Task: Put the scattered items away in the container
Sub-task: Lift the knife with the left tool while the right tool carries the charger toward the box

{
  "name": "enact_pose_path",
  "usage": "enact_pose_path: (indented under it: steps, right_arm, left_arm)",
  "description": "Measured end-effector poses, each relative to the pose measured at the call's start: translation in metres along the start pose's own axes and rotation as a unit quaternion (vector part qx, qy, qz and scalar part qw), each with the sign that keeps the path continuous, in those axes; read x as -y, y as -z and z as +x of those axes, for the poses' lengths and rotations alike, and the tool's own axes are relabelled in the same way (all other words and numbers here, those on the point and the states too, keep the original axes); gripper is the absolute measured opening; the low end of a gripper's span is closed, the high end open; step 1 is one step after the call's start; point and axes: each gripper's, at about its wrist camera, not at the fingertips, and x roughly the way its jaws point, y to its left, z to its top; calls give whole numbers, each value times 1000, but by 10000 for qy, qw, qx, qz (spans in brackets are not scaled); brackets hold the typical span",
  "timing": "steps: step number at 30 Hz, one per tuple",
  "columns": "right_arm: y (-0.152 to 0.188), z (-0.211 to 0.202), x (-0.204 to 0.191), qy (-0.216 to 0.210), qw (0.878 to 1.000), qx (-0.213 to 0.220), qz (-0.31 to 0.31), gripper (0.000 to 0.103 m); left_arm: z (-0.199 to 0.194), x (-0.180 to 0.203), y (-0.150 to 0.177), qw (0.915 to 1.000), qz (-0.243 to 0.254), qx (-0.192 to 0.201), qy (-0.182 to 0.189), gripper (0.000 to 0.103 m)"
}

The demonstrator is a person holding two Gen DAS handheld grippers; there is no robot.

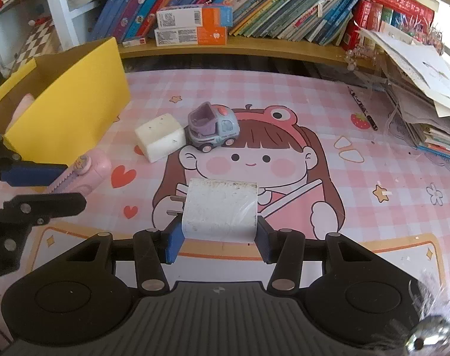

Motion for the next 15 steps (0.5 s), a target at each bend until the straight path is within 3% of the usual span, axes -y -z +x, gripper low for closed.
enact_pose_path:
  steps: [15]
  right_arm:
    - [6, -24, -19, -101, 9994, 162, -272, 47]
  left_arm:
    - [-32, -2, 7, 9991, -142, 325, -212, 23]
